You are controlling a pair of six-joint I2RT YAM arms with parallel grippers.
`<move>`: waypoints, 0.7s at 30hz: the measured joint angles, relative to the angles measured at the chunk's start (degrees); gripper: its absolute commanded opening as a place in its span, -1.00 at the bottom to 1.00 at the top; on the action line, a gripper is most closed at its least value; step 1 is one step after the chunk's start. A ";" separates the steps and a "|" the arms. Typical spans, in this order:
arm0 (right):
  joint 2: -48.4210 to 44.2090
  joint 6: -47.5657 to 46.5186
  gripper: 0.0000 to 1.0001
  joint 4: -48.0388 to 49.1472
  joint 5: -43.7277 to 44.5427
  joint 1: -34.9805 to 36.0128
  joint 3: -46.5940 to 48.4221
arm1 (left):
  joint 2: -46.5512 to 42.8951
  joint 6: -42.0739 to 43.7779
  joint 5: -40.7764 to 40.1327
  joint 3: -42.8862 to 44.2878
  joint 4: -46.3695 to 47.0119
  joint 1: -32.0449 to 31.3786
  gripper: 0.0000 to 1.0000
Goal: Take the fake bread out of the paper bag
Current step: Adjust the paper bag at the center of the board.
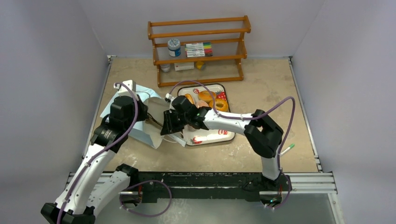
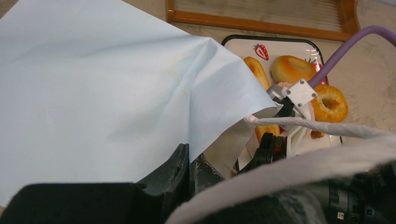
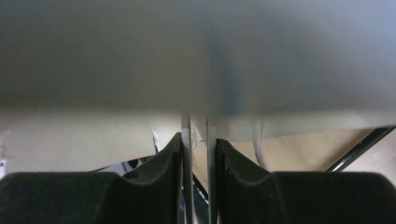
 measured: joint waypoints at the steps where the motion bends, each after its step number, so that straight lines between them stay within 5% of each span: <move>1: 0.04 -0.15 -0.41 -0.28 -0.07 0.00 0.00 | 0.57 0.13 -0.04 0.81 0.02 0.00 -1.00; 21: -2.58 -0.31 -0.18 0.83 -5.18 -0.24 -3.74 | 7.19 1.60 1.79 -3.96 6.82 -0.48 -1.00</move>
